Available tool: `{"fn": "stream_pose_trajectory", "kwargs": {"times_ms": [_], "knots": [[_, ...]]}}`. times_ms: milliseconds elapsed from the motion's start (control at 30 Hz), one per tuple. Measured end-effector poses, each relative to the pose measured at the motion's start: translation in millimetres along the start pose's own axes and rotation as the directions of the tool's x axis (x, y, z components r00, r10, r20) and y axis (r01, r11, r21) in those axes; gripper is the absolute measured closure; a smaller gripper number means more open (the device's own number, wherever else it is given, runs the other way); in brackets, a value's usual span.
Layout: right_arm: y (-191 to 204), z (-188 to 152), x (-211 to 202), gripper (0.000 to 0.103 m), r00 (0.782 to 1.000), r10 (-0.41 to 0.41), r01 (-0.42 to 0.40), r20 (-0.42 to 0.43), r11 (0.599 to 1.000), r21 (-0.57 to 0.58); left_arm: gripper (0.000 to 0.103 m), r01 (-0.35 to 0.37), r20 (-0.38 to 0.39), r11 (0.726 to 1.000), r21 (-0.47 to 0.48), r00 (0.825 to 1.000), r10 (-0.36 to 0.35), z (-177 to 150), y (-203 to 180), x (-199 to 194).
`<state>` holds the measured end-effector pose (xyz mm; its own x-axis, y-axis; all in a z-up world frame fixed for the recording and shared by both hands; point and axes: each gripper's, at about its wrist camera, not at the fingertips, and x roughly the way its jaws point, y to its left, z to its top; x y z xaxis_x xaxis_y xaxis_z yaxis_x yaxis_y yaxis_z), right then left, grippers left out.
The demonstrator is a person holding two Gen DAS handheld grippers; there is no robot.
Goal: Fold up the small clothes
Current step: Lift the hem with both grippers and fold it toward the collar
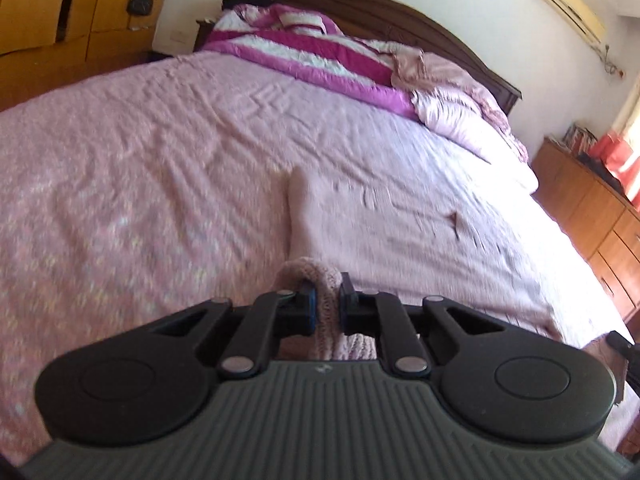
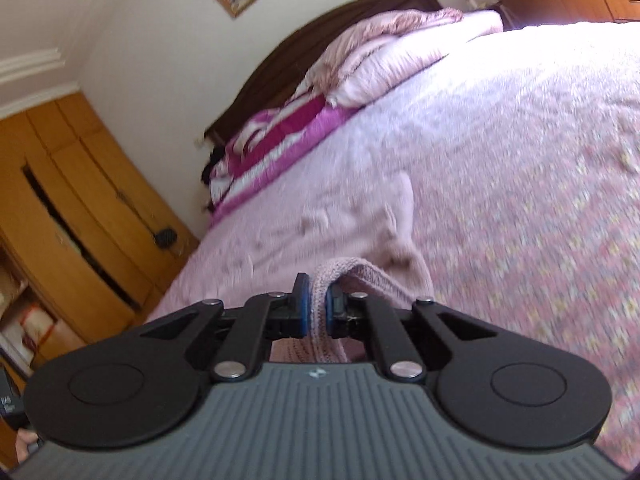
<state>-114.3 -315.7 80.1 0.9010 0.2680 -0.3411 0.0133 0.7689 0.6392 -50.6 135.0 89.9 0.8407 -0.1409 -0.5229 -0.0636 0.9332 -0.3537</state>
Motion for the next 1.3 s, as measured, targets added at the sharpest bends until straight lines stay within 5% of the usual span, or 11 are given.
{"fn": "stream_pose_trajectory", "kwargs": {"times_ms": [200, 567, 700, 833, 1000, 1300], "knots": [[0, 12, 31, 0.095, 0.996, -0.075, 0.075, 0.042, 0.997, -0.003, 0.091, -0.072, -0.016, 0.997, -0.025, 0.997, 0.072, 12, 0, 34], [-22, -12, 94, 0.094, 0.963, -0.266, 0.261, -0.051, 0.961, -0.092, 0.088, -0.156, -0.083, 0.986, 0.066, 0.984, 0.161, -4, 4, 78], [-27, -15, 101, 0.092, 0.962, -0.265, 0.257, -0.072, 0.961, -0.097, 0.086, -0.152, -0.085, 0.977, 0.153, 0.983, 0.166, -5, -5, 75], [-24, -12, 96, 0.075, 0.966, -0.243, 0.237, -0.086, 0.968, -0.079, 0.072, -0.134, -0.103, 0.976, 0.172, 0.983, 0.153, -5, -8, 65], [-12, -13, 75, 0.054, 0.969, -0.235, 0.227, -0.079, 0.97, -0.091, 0.067, -0.102, -0.118, 0.981, 0.164, 0.986, 0.122, -11, -8, 48], [-2, -25, 46, 0.052, 0.972, -0.196, 0.183, -0.129, 0.977, -0.107, 0.061, -0.071, -0.177, 0.985, 0.157, 0.979, 0.099, -30, -11, 41]]}}
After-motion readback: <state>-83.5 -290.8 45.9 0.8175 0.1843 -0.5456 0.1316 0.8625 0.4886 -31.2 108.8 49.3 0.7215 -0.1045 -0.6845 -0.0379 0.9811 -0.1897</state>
